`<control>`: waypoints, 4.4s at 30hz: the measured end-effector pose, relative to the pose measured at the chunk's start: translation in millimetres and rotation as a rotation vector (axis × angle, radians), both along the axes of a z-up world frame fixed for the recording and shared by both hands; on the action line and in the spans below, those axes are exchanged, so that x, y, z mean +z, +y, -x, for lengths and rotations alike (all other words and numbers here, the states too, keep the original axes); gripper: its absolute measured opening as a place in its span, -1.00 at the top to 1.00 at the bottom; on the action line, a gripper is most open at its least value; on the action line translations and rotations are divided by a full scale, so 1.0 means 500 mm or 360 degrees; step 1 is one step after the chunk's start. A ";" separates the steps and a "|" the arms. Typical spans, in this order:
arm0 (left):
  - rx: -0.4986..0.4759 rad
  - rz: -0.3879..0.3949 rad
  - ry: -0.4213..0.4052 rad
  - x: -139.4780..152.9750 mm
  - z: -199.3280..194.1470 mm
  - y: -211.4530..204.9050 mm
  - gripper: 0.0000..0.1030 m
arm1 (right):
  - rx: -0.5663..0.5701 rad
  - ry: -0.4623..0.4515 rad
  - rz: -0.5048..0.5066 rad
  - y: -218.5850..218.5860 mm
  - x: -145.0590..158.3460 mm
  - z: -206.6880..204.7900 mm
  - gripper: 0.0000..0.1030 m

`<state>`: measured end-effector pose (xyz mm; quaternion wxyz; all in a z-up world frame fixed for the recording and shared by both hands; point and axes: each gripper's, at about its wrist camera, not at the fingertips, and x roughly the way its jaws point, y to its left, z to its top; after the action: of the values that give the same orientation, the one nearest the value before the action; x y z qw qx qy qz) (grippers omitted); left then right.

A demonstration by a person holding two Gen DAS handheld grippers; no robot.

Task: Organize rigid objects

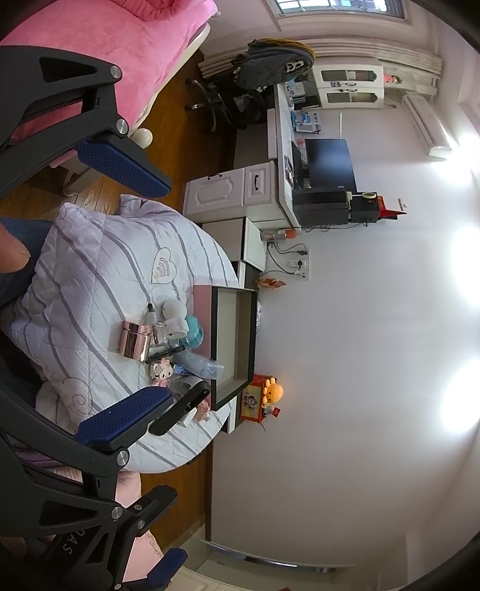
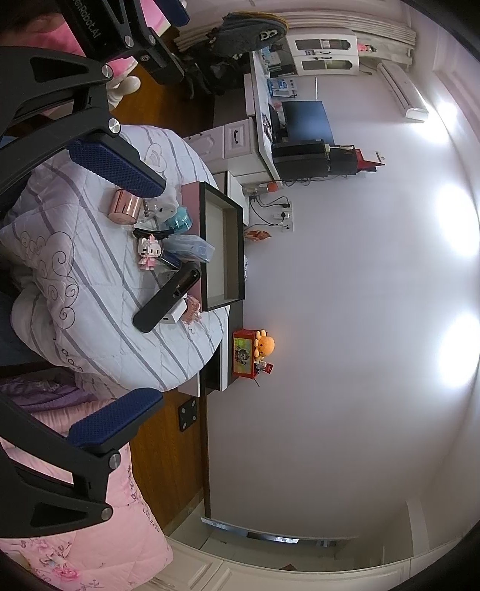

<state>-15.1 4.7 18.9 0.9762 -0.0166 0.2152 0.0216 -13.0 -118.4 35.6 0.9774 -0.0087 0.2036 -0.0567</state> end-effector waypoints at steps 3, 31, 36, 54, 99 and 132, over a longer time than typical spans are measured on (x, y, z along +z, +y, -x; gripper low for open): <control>0.0001 0.0001 0.0014 -0.008 -0.007 0.004 -1.00 | 0.0006 0.0015 0.0003 -0.004 -0.004 -0.011 -1.00; -0.0138 0.0063 0.0577 -0.269 -0.458 -0.002 -1.00 | 0.0057 0.0516 0.0083 -0.121 -0.251 -0.422 -1.00; -0.0171 0.0076 0.0644 -0.291 -0.515 -0.014 -1.00 | 0.0077 0.0536 0.0072 -0.124 -0.263 -0.460 -1.00; -0.0321 0.0270 0.0755 -0.331 -0.565 -0.016 -0.36 | 0.0131 0.0618 -0.0026 -0.147 -0.277 -0.514 0.23; -0.0325 0.0187 0.0489 -0.124 -0.585 0.000 -0.35 | 0.0418 0.0457 -0.0333 -0.135 -0.080 -0.568 0.70; -0.0251 0.0014 0.0853 -0.248 -0.926 -0.056 -0.86 | 0.0489 0.1003 -0.0322 -0.117 -0.250 -0.942 0.16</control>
<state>447.8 -23.0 -105.1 0.8831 0.0023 0.4664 -0.0518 457.9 -176.8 -89.3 0.8596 0.0405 0.4957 0.1168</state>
